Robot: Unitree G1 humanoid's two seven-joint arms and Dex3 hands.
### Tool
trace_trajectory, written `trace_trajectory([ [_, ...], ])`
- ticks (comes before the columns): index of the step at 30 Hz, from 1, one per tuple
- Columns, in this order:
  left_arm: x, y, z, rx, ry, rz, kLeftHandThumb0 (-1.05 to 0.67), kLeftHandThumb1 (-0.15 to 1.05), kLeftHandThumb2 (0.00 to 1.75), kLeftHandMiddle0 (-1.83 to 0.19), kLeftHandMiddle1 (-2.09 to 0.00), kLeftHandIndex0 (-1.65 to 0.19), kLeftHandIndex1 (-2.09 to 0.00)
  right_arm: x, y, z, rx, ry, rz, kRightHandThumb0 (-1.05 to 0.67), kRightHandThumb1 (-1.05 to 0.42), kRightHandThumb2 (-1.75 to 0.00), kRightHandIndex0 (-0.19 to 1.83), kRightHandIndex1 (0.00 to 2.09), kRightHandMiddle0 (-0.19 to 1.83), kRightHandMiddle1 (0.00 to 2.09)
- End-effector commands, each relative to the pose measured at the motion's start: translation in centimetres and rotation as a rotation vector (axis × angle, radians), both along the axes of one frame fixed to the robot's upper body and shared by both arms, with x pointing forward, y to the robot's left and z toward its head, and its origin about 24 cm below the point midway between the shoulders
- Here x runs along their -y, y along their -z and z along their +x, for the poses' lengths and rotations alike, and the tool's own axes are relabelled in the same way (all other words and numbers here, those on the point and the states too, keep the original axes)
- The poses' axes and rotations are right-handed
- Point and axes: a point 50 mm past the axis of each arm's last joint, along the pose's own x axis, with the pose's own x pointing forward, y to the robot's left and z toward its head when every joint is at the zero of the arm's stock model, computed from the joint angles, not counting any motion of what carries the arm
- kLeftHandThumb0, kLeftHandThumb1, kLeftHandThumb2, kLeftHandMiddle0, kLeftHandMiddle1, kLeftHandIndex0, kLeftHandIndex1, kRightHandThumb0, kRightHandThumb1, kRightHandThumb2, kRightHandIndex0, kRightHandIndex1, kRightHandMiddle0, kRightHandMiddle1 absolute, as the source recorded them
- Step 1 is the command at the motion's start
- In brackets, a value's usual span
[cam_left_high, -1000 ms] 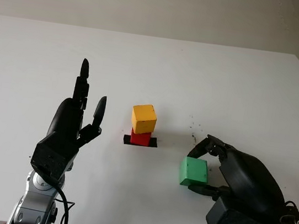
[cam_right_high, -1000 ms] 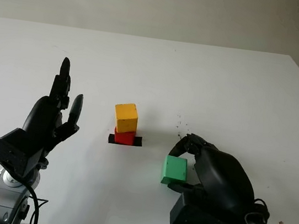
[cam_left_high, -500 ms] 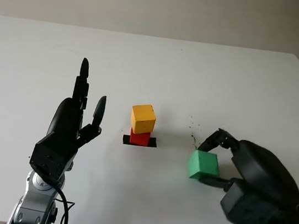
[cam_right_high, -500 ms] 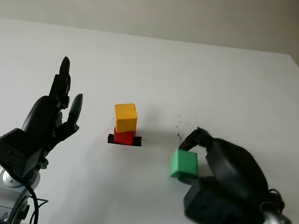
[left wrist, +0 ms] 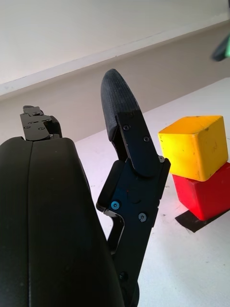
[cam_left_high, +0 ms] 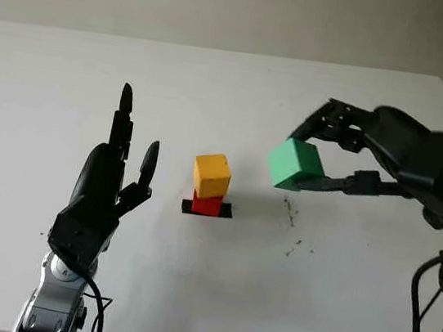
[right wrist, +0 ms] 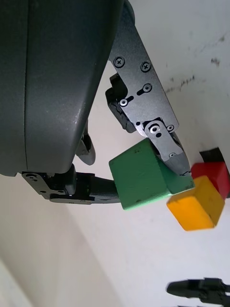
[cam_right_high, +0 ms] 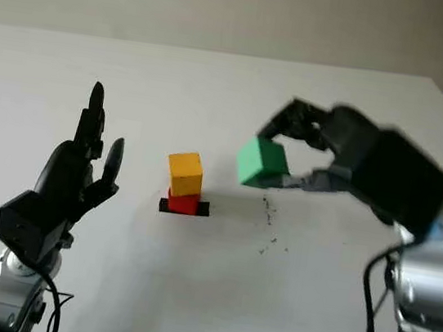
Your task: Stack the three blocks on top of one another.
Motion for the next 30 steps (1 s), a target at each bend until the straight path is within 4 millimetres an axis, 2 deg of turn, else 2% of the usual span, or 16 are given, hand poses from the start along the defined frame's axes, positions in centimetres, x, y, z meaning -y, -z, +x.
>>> trace_trajectory([
  [1,0.2,-0.3,0.1,0.02,0.004,0.001,-0.69,1.05,0.73,0.19,-0.01,0.19,0.0,-0.9,-1.3,0.9,0.005,-0.025,-0.023,-0.43,-0.89,-0.05,0.47,0.11,0.43,1.47],
  [8,0.2,-0.3,0.1,0.029,-0.004,0.005,-0.68,1.05,0.74,0.19,-0.02,0.19,0.0,-3.5,-2.6,3.0,0.021,-0.075,-0.08,-0.43,-0.91,-0.06,0.45,0.1,0.4,1.51],
  [12,0.2,-0.3,0.0,0.02,-0.01,0.006,-0.71,1.05,0.75,0.19,-0.01,0.19,0.0,-5.1,-2.9,3.5,0.051,-0.089,-0.142,-0.42,-0.91,-0.06,0.47,0.1,0.39,1.5],
  [18,0.3,-0.3,0.0,0.022,-0.01,-0.002,-0.69,1.05,0.74,0.19,-0.02,0.19,0.0,-6.8,-2.5,3.7,0.068,-0.101,-0.163,-0.4,-0.94,-0.06,0.43,0.07,0.36,1.56],
  [23,0.4,-0.3,0.2,0.023,-0.009,-0.009,-0.69,1.05,0.73,0.19,-0.01,0.19,0.0,-7.5,-1.7,3.7,0.11,-0.131,-0.174,-0.4,-0.94,-0.05,0.48,0.09,0.34,1.63],
  [30,0.5,-0.2,0.2,0.023,-0.008,-0.022,-0.69,1.05,0.73,0.19,-0.01,0.19,0.0,-8.2,-0.9,3.7,0.088,-0.153,-0.181,-0.43,-0.94,-0.05,0.47,0.09,0.35,1.63],
])
